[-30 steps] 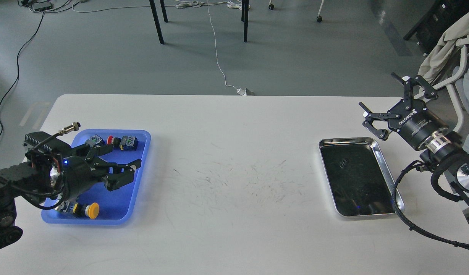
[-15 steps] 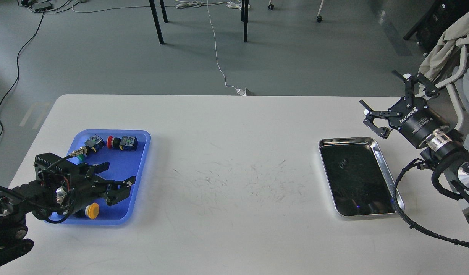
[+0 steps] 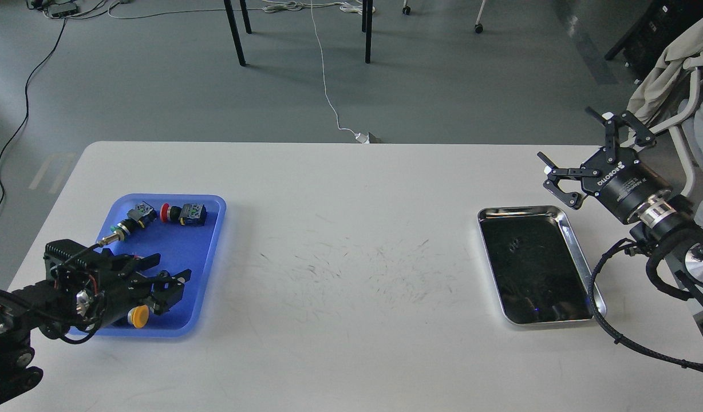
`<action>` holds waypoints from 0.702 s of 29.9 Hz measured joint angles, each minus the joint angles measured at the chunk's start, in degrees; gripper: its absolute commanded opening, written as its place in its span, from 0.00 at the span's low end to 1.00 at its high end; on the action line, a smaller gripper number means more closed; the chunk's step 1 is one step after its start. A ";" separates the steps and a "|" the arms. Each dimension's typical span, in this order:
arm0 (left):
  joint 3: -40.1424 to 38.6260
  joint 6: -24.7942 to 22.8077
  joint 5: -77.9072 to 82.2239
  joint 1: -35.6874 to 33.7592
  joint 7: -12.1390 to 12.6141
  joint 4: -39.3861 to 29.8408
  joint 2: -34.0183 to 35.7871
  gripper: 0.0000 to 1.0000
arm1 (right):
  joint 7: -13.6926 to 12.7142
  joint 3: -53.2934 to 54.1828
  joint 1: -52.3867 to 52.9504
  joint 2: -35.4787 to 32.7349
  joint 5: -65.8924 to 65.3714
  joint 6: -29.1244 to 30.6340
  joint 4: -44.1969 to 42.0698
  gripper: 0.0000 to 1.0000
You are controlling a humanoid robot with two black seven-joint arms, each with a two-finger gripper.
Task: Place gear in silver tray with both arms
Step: 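Lower the left gripper into the blue tray and grasp another black gear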
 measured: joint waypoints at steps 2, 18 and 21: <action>0.02 0.00 -0.07 0.07 -0.23 0.88 0.00 0.59 | 0.00 -0.03 0.00 -0.01 -0.01 0.00 0.00 0.97; 0.08 -0.42 -0.47 1.19 -2.01 3.10 0.09 0.19 | -0.01 0.03 0.05 -0.11 -0.10 0.00 0.05 0.97; 0.01 -0.50 -0.72 1.20 -2.44 3.28 0.06 0.12 | -0.01 0.26 0.18 -0.11 -0.10 0.00 -0.11 0.97</action>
